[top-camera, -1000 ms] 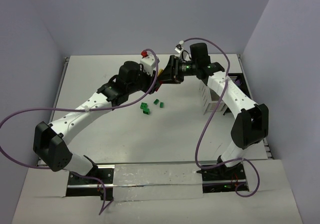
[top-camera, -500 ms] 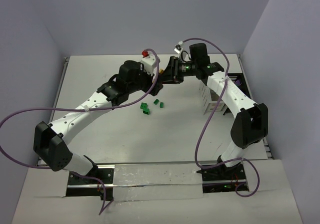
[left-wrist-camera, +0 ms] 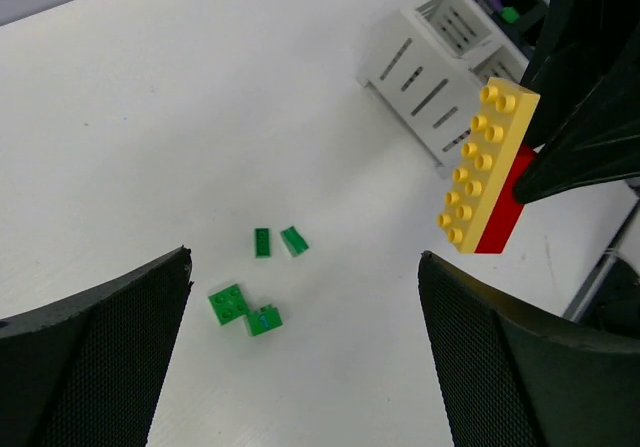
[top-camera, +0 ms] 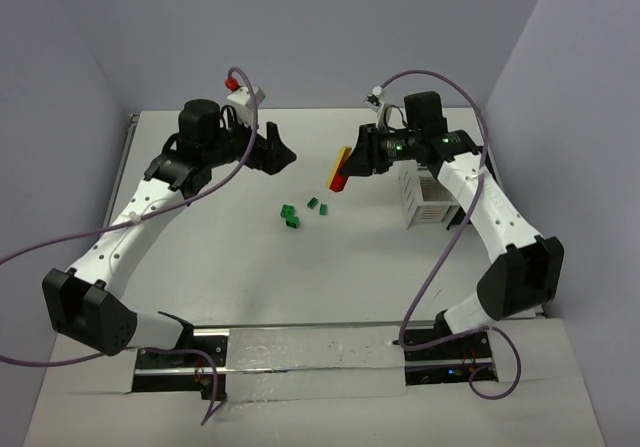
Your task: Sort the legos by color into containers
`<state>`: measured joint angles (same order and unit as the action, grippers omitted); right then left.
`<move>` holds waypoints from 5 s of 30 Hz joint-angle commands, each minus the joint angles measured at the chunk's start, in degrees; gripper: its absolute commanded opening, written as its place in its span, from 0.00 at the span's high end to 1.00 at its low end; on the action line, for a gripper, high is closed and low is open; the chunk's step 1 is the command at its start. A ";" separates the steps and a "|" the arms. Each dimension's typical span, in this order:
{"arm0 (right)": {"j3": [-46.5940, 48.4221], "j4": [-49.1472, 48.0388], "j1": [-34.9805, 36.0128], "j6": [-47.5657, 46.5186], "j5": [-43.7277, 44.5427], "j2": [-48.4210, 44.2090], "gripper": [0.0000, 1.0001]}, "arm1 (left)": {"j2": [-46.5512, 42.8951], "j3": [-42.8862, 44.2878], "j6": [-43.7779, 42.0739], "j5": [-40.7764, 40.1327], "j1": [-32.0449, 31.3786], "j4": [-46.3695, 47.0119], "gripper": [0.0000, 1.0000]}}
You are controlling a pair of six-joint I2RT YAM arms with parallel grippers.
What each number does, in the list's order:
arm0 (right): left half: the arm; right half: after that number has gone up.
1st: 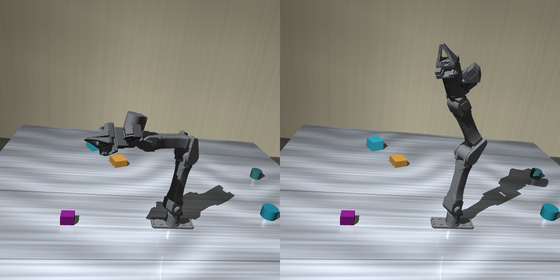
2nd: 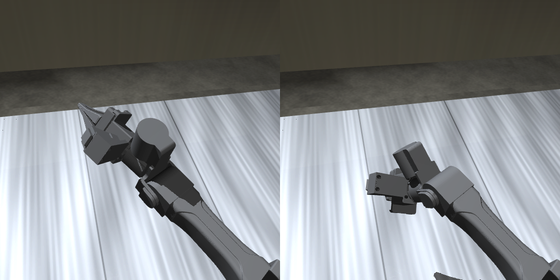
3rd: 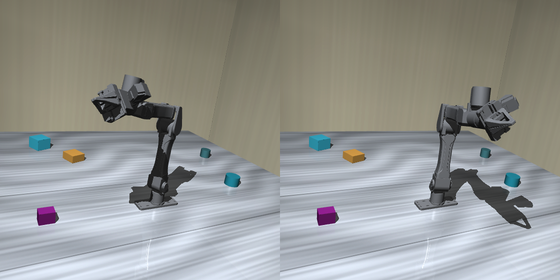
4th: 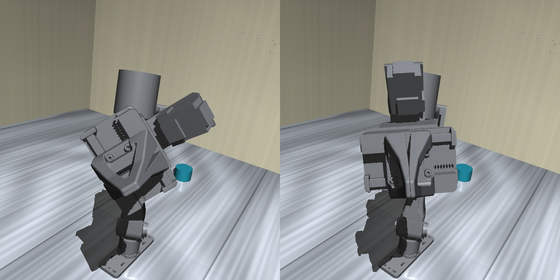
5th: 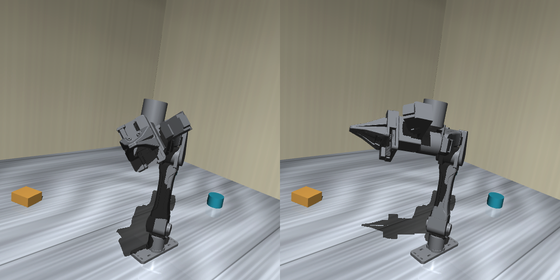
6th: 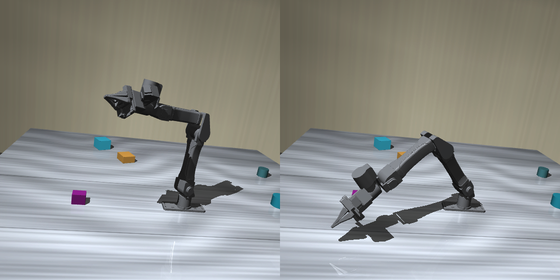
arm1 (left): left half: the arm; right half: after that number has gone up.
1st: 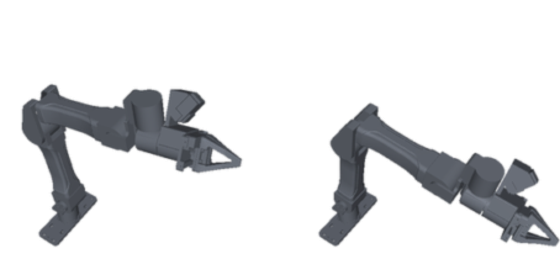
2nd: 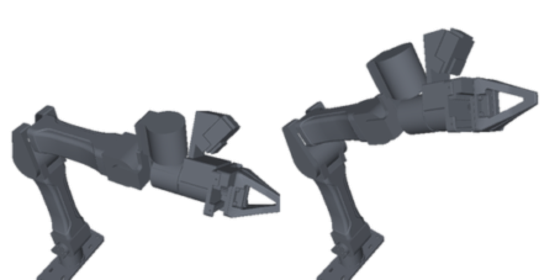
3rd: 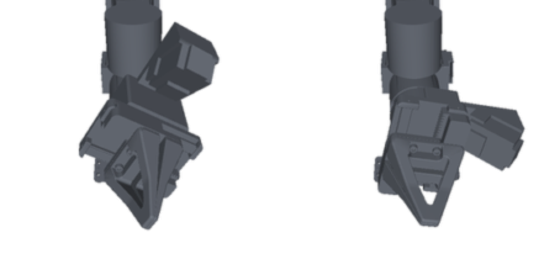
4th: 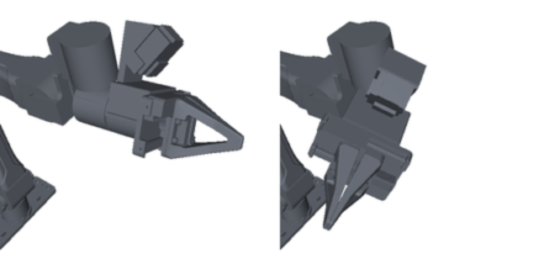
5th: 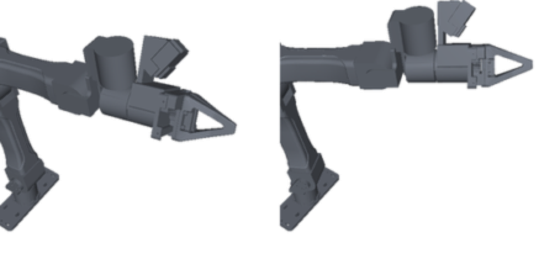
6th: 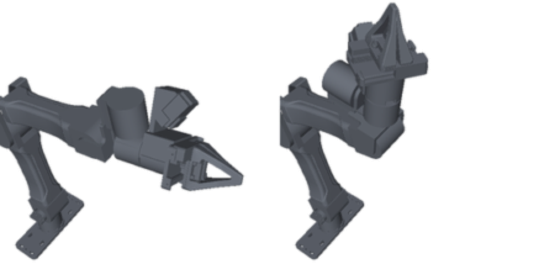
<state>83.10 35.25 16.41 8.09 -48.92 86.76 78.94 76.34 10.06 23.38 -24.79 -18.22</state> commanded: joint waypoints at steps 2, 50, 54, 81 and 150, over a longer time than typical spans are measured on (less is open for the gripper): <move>-1.03 0.85 0.87 -5.04 5.65 -4.39 1.00 | -0.61 4.01 4.90 3.43 -1.99 1.40 0.01; 6.73 5.00 11.02 2.19 15.08 -2.47 1.00 | 9.03 11.21 0.48 -11.24 -17.58 -1.55 0.77; 6.89 5.38 11.02 2.07 15.35 -2.55 1.00 | 8.87 10.84 -0.18 -11.28 -17.75 -1.94 0.96; 0.58 11.63 -1.96 -4.79 14.46 -8.77 1.00 | 5.32 5.29 -12.87 -26.88 -14.55 0.64 1.00; -3.17 -7.63 -5.49 -2.62 0.13 -10.22 0.05 | 15.01 -3.02 52.33 31.31 2.48 52.03 1.00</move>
<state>76.93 33.80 7.92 -0.67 -43.04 73.16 93.21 75.11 49.28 45.47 -21.81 12.16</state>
